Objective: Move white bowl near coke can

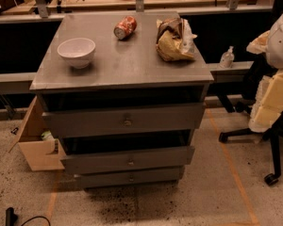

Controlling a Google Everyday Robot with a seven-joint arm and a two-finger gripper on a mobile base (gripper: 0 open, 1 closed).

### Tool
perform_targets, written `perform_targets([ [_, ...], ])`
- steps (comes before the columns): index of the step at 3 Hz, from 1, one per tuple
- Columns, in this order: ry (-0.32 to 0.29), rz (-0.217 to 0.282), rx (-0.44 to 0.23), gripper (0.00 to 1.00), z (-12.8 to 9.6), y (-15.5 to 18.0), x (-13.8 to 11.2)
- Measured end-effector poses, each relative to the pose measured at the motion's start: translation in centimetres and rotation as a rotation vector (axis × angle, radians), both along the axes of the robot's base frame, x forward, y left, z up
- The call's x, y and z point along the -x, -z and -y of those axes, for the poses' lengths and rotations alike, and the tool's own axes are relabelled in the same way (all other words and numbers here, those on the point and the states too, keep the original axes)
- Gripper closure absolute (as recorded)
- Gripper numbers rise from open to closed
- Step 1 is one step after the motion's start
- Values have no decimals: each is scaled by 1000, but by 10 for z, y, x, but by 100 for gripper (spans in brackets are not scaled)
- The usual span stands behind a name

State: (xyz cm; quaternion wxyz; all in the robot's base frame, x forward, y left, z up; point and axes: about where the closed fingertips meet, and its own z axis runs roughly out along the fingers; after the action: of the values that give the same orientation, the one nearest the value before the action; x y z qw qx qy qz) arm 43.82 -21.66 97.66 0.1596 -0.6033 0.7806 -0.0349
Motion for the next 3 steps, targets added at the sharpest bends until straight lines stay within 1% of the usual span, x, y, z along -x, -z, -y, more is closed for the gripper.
perform_targets([
  [1, 0, 0, 0, 0, 0, 0, 0],
  [2, -59, 66, 1, 0, -19, -6, -21],
  [3, -215, 194, -44, 0, -64, -17, -62],
])
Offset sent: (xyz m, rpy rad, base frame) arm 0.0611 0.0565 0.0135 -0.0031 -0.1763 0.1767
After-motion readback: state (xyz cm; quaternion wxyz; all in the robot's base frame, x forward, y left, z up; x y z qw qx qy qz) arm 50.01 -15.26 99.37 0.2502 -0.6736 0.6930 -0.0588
